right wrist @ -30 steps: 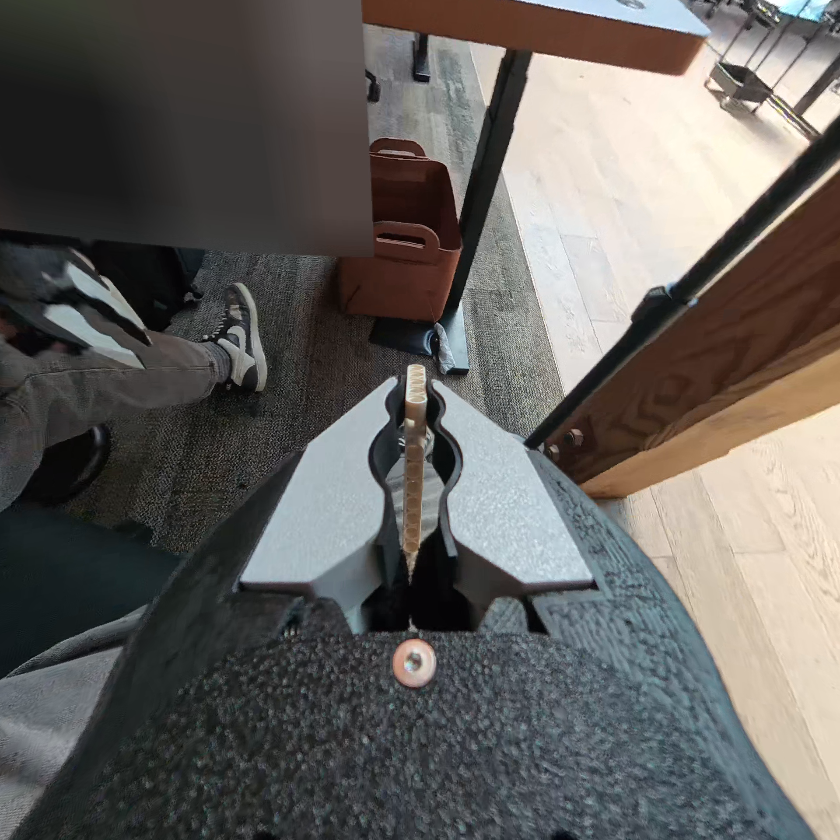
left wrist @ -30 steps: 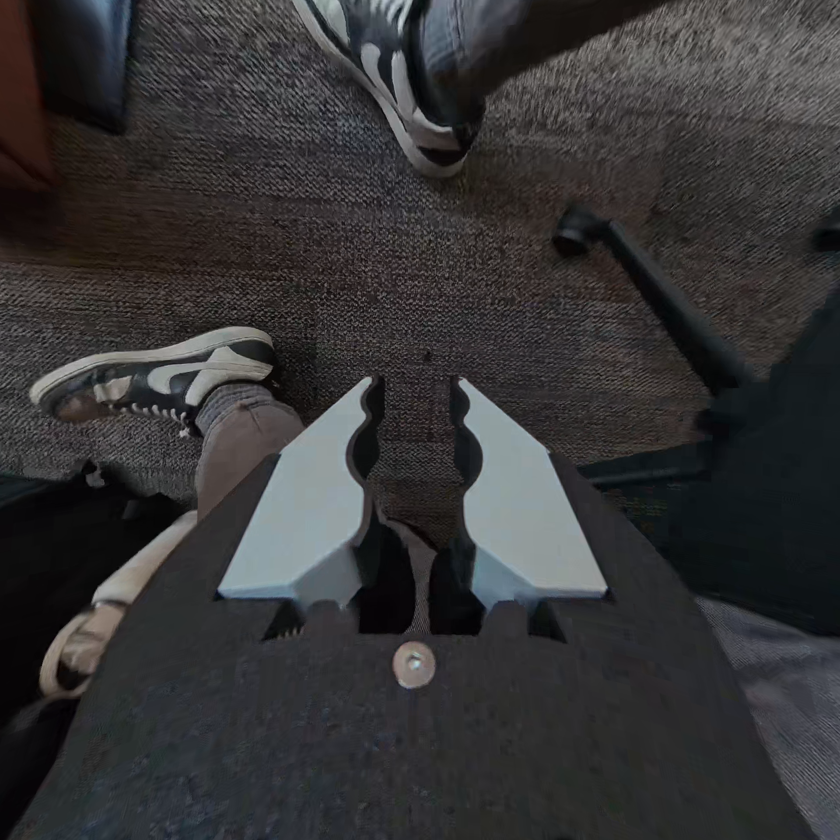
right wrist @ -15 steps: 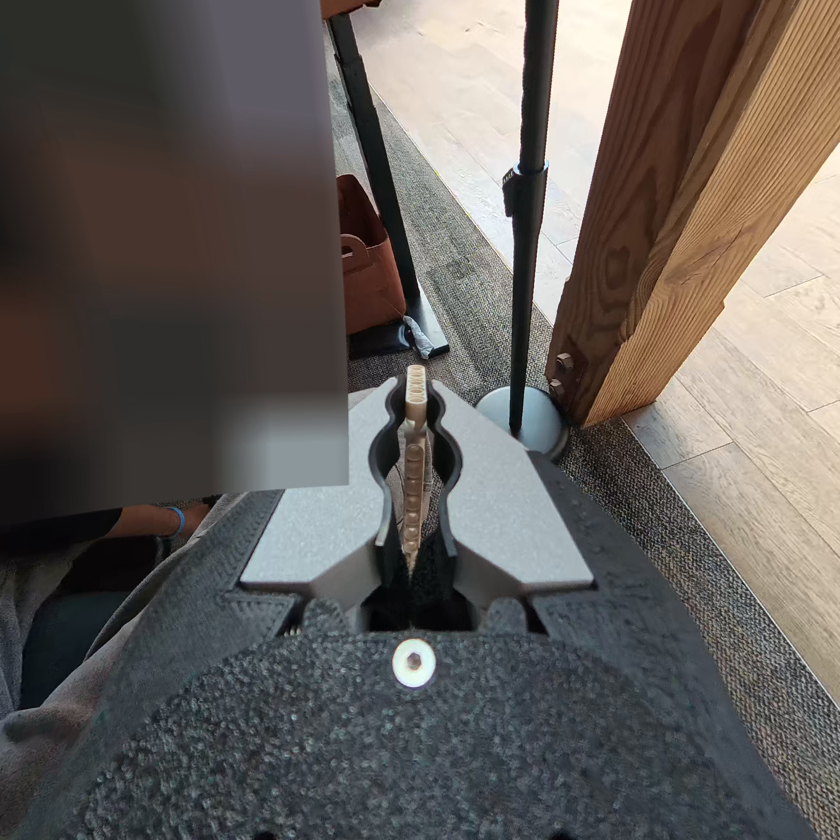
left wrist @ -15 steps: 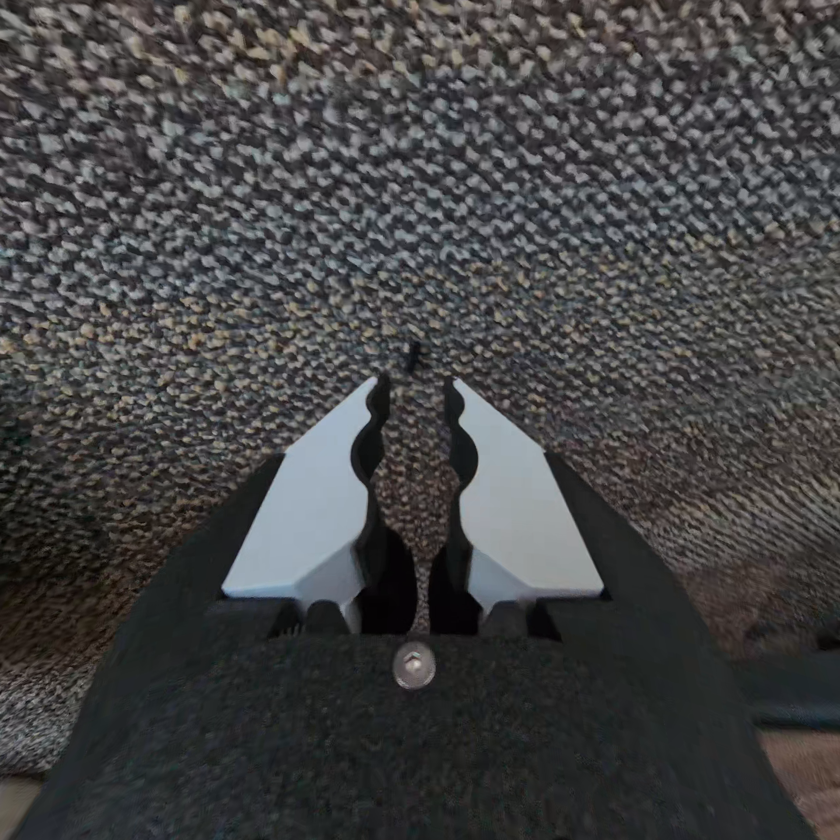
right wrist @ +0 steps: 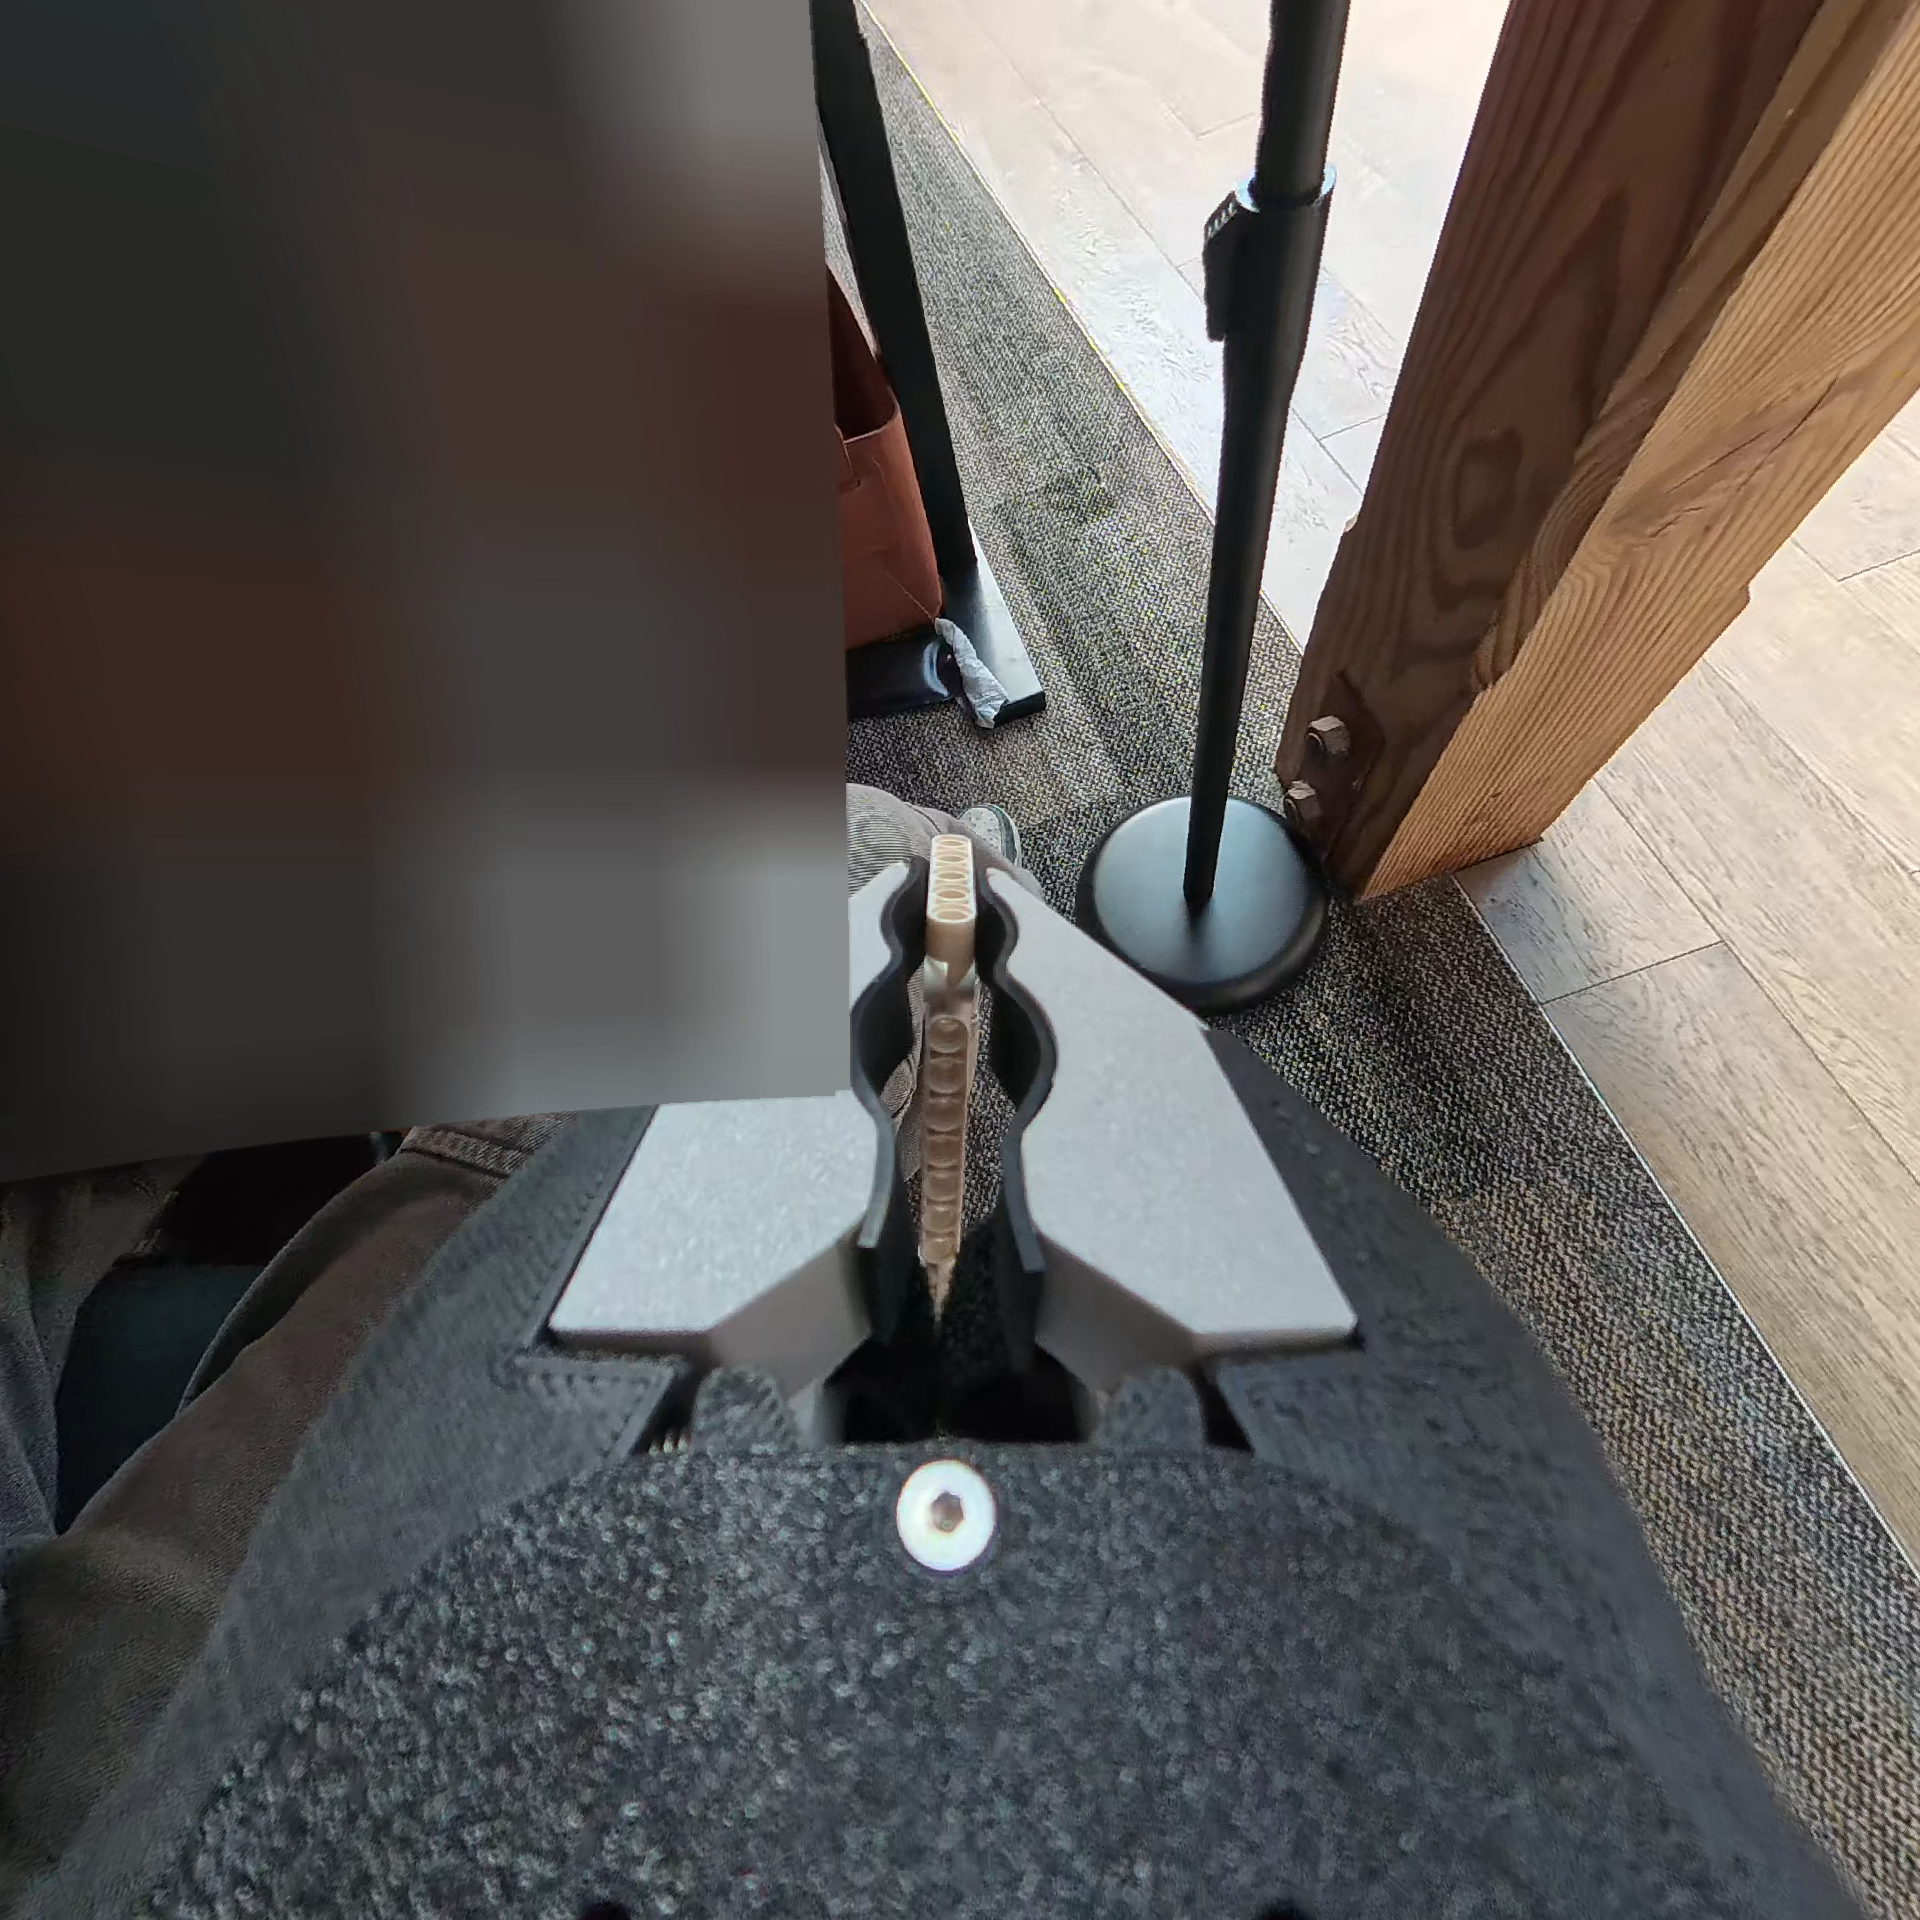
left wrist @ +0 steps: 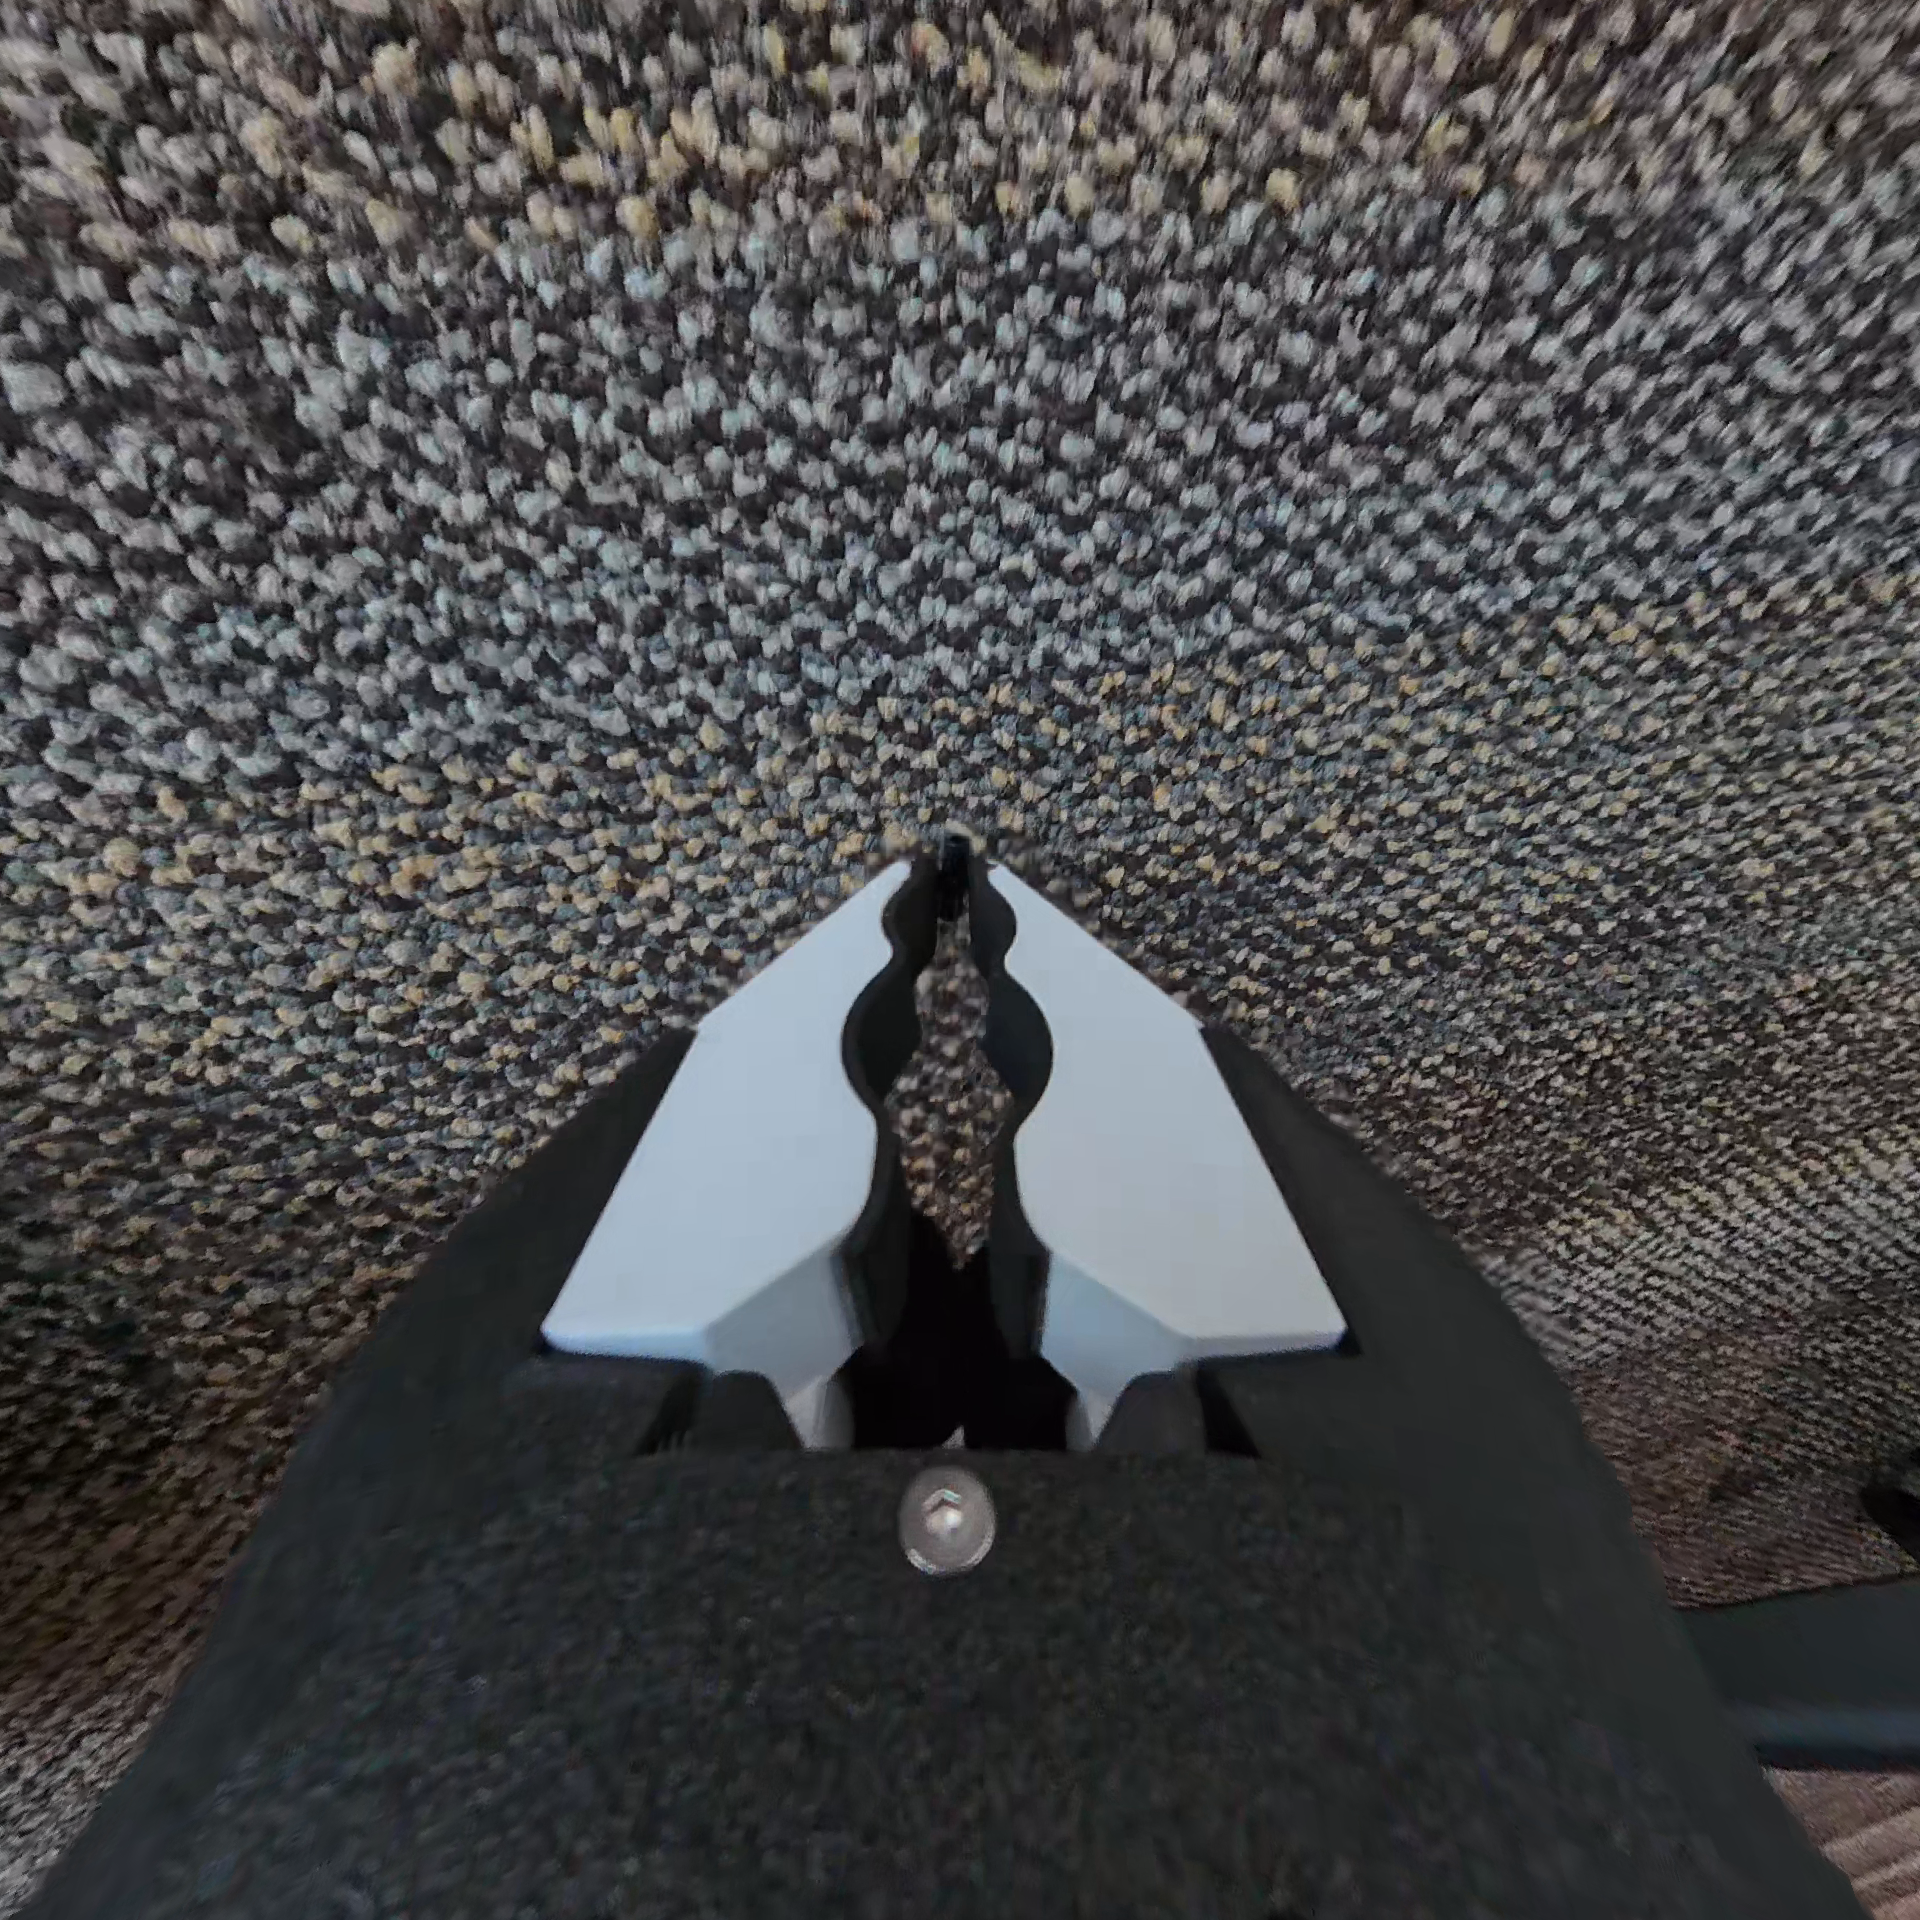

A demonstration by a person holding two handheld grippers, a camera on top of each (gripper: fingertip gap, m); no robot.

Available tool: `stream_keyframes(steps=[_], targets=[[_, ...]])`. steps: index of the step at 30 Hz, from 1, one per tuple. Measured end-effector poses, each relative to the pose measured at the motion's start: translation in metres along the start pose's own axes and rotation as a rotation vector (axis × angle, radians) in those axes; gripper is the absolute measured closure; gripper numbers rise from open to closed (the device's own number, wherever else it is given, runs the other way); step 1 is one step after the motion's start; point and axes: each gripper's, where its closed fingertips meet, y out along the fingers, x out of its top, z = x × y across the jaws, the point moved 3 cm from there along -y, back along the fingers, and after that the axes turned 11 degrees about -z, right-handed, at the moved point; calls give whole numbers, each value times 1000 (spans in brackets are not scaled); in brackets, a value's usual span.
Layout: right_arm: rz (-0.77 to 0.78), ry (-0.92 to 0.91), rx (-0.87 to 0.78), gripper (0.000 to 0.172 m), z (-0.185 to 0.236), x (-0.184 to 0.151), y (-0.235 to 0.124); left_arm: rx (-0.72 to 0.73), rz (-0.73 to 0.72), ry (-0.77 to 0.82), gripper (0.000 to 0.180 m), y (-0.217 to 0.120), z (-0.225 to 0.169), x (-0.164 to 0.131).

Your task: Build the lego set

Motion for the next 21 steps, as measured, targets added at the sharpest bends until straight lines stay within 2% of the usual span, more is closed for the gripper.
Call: stream_keyframes(steps=[1, 4, 5, 7, 8, 10, 12, 14, 16, 18, 20, 21], targets=[[-2, -11, 1, 165, 1, 1, 0, -9, -10, -14, 176, -2, -1, 7], [-4, -40, -6, 165, 2, 4, -1, -29, -83, -102, 176, -21, -1, 43], [-12, -46, -5, 165, 3, 7, -1, -32, -138, -142, 176, -36, 1, 66], [-36, -51, 3, 166, 7, 15, -1, -57, -311, -208, 176, -86, 5, 134], [-54, -52, 12, 166, 10, 20, 1, -81, -409, -221, 176, -122, 5, 175], [-76, -68, 47, 166, 20, 32, 8, -123, -626, -203, 176, -214, 1, 258], [-99, -114, 89, 166, 35, 47, 20, -120, -838, -152, 176, -326, -4, 329], [-127, -164, 150, 166, 57, 62, 33, -66, -1041, -85, 176, -448, -12, 379], [-152, -249, 205, 166, 80, 77, 48, 31, -1189, -66, 176, -558, -16, 403], [-165, -355, 251, 166, 101, 88, 67, 194, -1255, -52, 177, -648, -9, 405], [-166, -437, 279, 166, 118, 98, 90, 351, -1208, -48, 177, -714, 10, 390], [-164, -454, 298, 166, 126, 102, 101, 407, -1115, -56, 176, -735, 24, 375]])
